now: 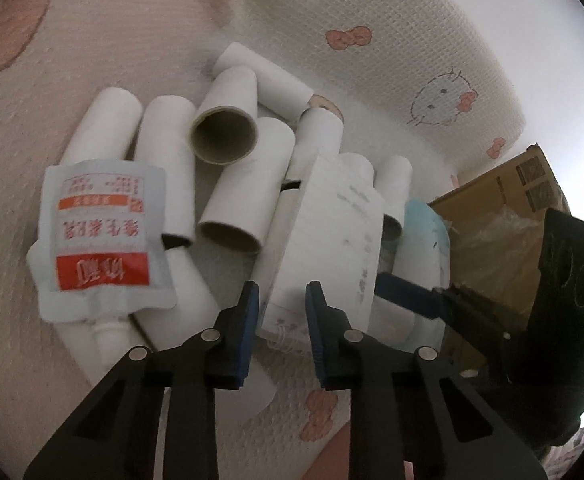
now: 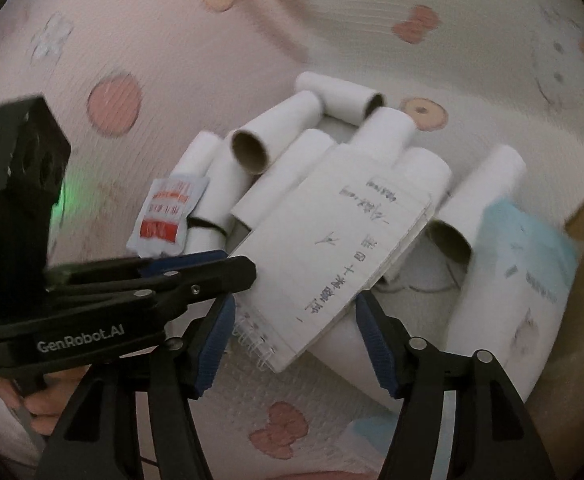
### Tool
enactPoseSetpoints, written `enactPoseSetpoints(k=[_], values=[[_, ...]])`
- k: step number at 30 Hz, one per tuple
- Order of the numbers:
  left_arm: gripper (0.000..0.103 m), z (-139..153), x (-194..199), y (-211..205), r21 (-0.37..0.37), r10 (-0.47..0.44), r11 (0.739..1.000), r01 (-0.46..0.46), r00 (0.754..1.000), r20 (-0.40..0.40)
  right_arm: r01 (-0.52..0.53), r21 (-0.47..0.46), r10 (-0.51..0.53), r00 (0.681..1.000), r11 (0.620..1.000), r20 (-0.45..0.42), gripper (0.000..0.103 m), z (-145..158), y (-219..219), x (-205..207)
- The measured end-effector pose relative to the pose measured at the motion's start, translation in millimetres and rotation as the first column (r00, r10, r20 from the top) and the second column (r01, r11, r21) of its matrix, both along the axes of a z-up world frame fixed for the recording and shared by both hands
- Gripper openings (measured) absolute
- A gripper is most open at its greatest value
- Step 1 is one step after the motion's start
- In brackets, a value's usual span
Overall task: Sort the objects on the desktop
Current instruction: 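Move the right gripper toward the white spiral notepad on the tubes, then close the right gripper on the white spiral notepad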
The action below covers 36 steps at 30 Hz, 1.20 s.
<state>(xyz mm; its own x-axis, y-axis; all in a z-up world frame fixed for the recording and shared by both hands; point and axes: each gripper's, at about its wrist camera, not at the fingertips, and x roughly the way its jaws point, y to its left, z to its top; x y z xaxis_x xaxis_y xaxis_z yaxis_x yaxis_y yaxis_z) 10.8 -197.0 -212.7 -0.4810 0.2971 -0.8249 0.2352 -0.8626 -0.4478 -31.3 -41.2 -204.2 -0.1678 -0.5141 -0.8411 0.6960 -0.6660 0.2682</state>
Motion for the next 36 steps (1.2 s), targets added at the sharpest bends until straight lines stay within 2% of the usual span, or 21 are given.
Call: enactPoseSetpoints(k=[3, 5, 9, 12, 19, 22, 26, 28, 32, 36], values=[[0.024, -0.7, 1.6, -1.6, 0.032, -0.02, 0.999, 0.02, 1.0, 0.01, -0.052, 0.038, 0.052, 0.999, 0.998, -0.013, 0.061, 0.0, -5.4, 1.6], [0.024, -1.7, 0.6, 0.3, 0.062, -0.031, 0.998, 0.03, 0.999, 0.016, -0.052, 0.044, 0.052, 0.999, 0.998, 0.012, 0.061, 0.2, -2.6, 0.5], [0.024, -0.3, -0.7, 8.2, 0.097, -0.051, 0.994, 0.049, 0.999, 0.01, 0.013, -0.002, -0.012, 0.997, 1.0, 0.08, 0.061, 4.6, 16.6, -3.8], [0.022, -1.5, -3.2, 16.3, 0.13, -0.062, 0.99, 0.06, 0.998, 0.014, 0.075, 0.005, -0.075, 0.992, 0.997, 0.104, 0.061, 4.6, 30.0, -6.3], [0.022, 3.3, -12.4, 29.5, 0.11, -0.105, 0.988, 0.105, 0.994, -0.009, 0.114, 0.032, -0.116, 0.992, 0.993, 0.051, 0.061, 10.5, 39.2, -5.8], [0.024, 5.0, -17.4, 22.5, 0.137, -0.09, 0.986, 0.091, 0.996, -0.013, 0.116, 0.034, -0.117, 0.992, 0.993, 0.039, 0.061, 11.8, 38.3, -5.8], [0.034, 7.4, -23.6, 5.9, 0.214, -0.01, 0.977, 0.017, 0.999, -0.032, 0.121, 0.023, -0.122, 0.988, 0.992, 0.095, 0.061, 4.6, 33.5, -10.0], [0.038, 9.4, -25.7, 0.3, 0.22, 0.018, 0.975, -0.007, 0.999, -0.049, 0.143, 0.041, -0.147, 0.983, 0.989, 0.114, 0.061, 0.2, 30.9, -14.1], [0.038, 9.0, -33.5, -0.3, 0.183, 0.006, 0.983, 0.003, 0.999, -0.046, 0.219, 0.02, -0.219, 0.96, 0.976, 0.173, 0.061, -4.4, 33.9, -26.5], [0.038, 3.2, -40.7, 2.9, 0.199, -0.033, 0.979, 0.038, 0.999, -0.028, 0.265, -0.006, -0.256, 0.938, 0.964, 0.235, 0.061, -7.2, 38.0, -35.8]])
